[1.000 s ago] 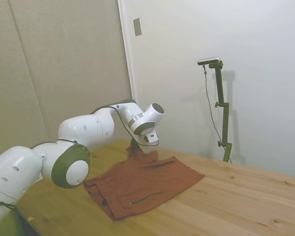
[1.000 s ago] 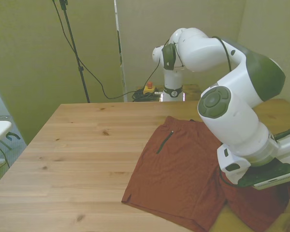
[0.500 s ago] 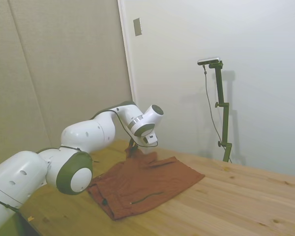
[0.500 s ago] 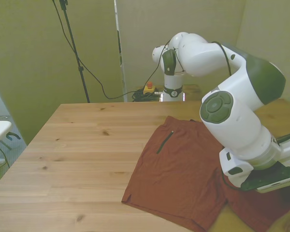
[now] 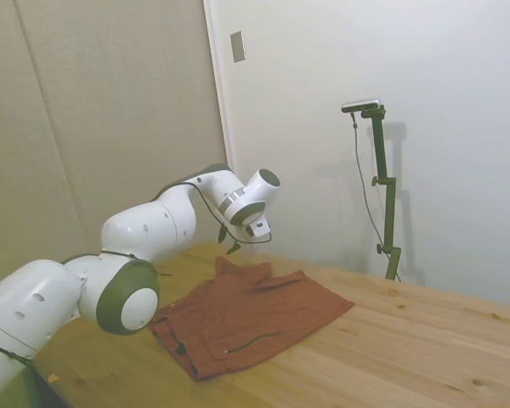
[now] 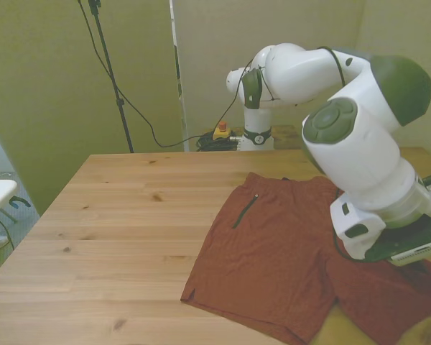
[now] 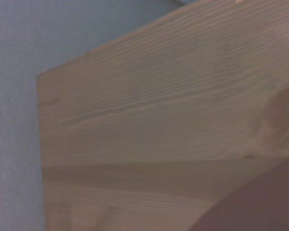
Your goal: Unfold the shorts
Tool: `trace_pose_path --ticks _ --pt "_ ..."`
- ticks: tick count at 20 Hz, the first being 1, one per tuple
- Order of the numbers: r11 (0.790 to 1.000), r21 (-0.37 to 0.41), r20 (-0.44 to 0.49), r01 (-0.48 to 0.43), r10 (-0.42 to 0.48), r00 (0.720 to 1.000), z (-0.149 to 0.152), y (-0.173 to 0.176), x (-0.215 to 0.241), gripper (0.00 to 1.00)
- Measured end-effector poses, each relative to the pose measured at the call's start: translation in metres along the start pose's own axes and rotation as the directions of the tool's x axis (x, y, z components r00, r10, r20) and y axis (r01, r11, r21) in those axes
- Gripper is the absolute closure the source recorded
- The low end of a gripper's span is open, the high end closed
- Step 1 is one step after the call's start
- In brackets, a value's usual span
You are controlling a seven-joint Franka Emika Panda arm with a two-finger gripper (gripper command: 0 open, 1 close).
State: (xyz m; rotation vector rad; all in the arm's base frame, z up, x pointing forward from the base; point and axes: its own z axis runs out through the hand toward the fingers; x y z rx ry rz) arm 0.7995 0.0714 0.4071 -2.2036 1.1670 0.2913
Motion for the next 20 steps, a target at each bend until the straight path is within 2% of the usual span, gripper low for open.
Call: trace_pose_path --ticks 2,5,10,13,14,20 --pt "0.999 -0.053 -0.090 -0.013 0.008 0.996 -0.018 0.007 0.008 0.00" --pt "0.987 -0.147 -0.219 -0.056 0.022 0.975 -0.040 0.033 0.038 0.00" --pt "0.943 -0.319 -0.368 -0.094 -0.032 0.929 -0.074 0.069 0.050 0.00" --pt "0.897 -0.435 -0.413 -0.073 -0.127 0.902 -0.085 0.079 0.033 0.00" --pt "0.888 -0.457 -0.421 -0.056 -0.160 0.893 -0.088 0.080 0.026 0.00" --pt "0.882 -0.470 -0.420 0.020 -0.244 0.874 -0.085 0.080 -0.038 0.00"
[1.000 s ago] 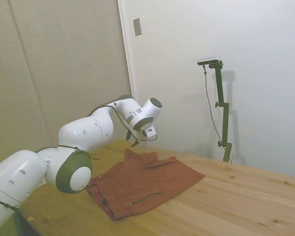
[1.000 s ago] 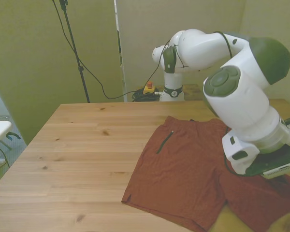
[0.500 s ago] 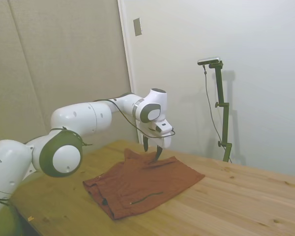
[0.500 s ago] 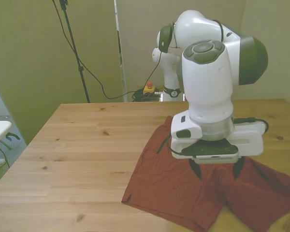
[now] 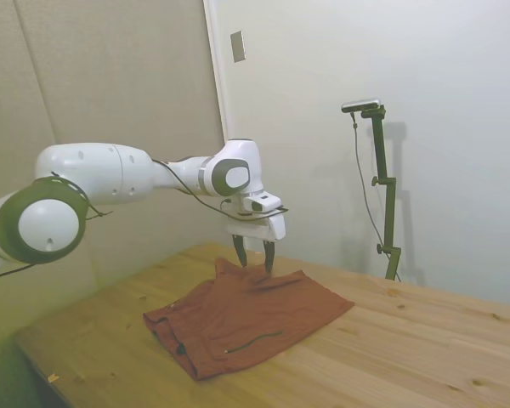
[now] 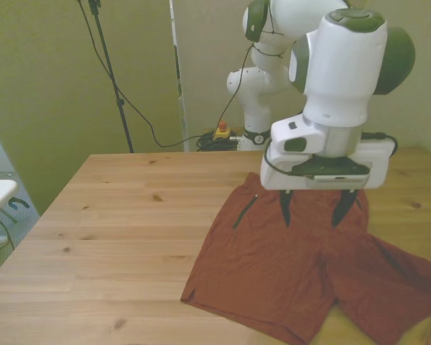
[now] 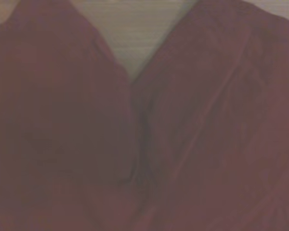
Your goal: Unfold the shorts
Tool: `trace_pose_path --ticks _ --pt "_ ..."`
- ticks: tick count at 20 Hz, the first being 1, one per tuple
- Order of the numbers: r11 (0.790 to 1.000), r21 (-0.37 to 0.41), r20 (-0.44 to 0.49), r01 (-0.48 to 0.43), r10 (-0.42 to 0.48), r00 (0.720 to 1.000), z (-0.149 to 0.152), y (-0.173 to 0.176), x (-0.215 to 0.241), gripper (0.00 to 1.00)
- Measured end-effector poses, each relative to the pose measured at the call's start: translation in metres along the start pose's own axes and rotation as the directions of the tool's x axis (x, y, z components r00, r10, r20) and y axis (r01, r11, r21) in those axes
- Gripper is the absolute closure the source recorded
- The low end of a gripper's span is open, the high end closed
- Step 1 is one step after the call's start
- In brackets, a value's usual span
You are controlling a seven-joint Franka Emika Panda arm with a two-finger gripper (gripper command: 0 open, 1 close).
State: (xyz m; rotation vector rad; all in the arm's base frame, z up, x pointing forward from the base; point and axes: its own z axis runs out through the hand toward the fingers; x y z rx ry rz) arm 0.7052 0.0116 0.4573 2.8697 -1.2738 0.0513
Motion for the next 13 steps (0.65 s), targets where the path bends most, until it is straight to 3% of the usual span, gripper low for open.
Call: trace_pose_path --ticks 6,13 --pt "0.997 0.042 -0.023 -0.071 0.072 0.997 -0.030 0.006 -0.078 0.00" --pt "0.995 0.011 0.023 -0.101 0.101 0.995 -0.050 0.066 -0.170 0.00"
